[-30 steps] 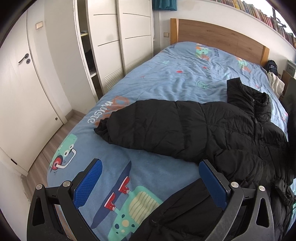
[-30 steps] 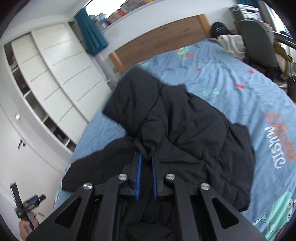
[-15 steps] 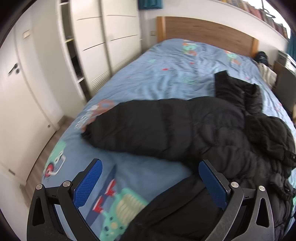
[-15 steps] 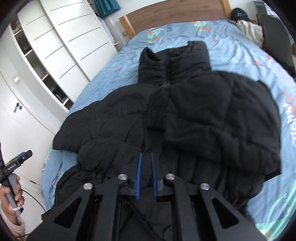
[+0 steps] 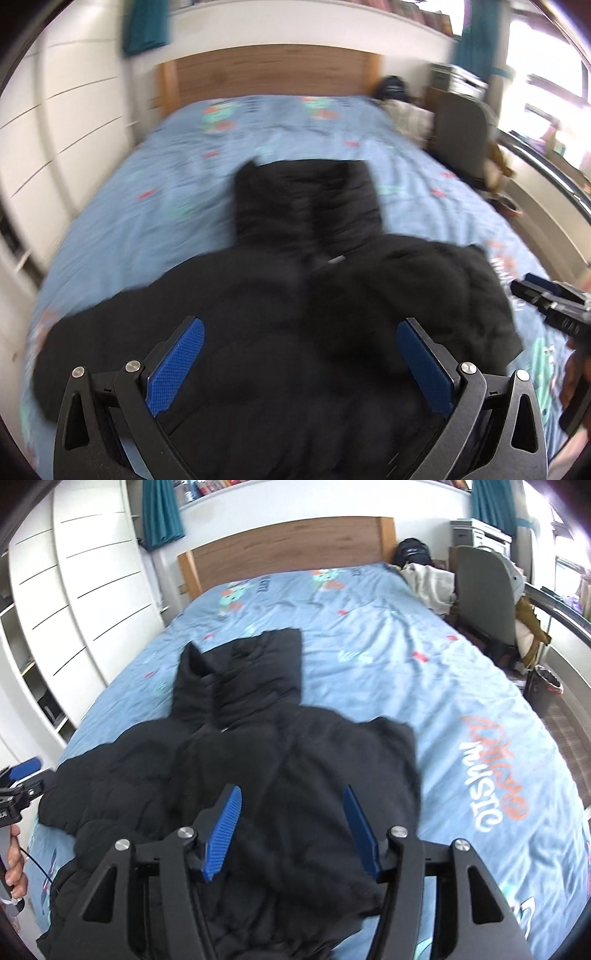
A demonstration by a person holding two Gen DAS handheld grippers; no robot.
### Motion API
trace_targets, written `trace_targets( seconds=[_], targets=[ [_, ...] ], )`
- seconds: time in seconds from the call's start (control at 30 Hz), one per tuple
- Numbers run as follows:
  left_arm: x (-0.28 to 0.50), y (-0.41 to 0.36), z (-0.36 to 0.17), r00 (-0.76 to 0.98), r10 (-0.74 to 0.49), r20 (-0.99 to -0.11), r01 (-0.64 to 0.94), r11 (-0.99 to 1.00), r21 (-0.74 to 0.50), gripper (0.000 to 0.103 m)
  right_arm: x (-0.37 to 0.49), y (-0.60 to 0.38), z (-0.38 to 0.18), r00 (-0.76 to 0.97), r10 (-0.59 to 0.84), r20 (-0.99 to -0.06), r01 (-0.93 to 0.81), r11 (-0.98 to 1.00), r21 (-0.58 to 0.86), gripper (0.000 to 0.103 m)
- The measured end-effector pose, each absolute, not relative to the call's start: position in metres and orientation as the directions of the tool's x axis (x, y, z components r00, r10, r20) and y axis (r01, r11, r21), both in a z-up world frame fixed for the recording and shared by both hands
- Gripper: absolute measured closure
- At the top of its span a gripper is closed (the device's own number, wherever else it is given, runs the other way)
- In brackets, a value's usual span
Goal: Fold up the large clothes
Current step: 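Lay the sleeve on the coat body and open the right gripper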
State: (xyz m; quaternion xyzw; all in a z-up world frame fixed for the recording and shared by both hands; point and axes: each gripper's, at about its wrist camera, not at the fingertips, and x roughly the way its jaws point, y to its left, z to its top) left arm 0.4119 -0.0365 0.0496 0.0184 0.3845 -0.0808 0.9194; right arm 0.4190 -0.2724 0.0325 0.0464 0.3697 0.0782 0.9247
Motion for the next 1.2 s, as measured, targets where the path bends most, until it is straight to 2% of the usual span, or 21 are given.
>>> trace_targets(
  seconds=[0.23, 0.43, 0.57, 0.87, 1.07, 1.2],
  targets=[
    [0.512, -0.115, 0.023, 0.61, -0.277, -0.743, 0.308, 0.946, -0.099, 0.001, 0.456, -0.288, 0.012, 0.714, 0.15, -0.684, -0.091, 0.988, 0.121, 0.047],
    [0.55, -0.14, -0.013, 0.566, -0.291, -0.771, 0.343, 0.934, -0.1, 0.001, 0.487, -0.297, -0.012, 0.715, 0.122, -0.689, -0.051, 0.991, 0.123, 0.047],
    [0.565, -0.143, -0.051, 0.502, -0.265, -0.823, 0.344, 0.934, -0.091, 0.001, 0.505, -0.3, -0.032, 0.699, 0.112, -0.706, -0.036, 0.992, 0.121, 0.047],
    [0.521, -0.129, -0.083, 0.356, -0.241, -0.903, 0.362, 0.926, -0.105, 0.0, 0.522, -0.294, -0.06, 0.65, 0.178, -0.739, -0.114, 0.984, 0.137, 0.042],
    [0.478, -0.101, -0.082, 0.316, -0.188, -0.93, 0.299, 0.95, -0.09, 0.0, 0.508, -0.255, -0.066, 0.617, 0.24, -0.749, -0.25, 0.963, 0.102, 0.041],
    [0.456, -0.089, -0.076, 0.344, -0.136, -0.929, 0.294, 0.955, -0.031, 0.0, 0.5, -0.225, -0.068, 0.6, 0.242, -0.763, -0.32, 0.946, 0.048, 0.04]
  ],
)
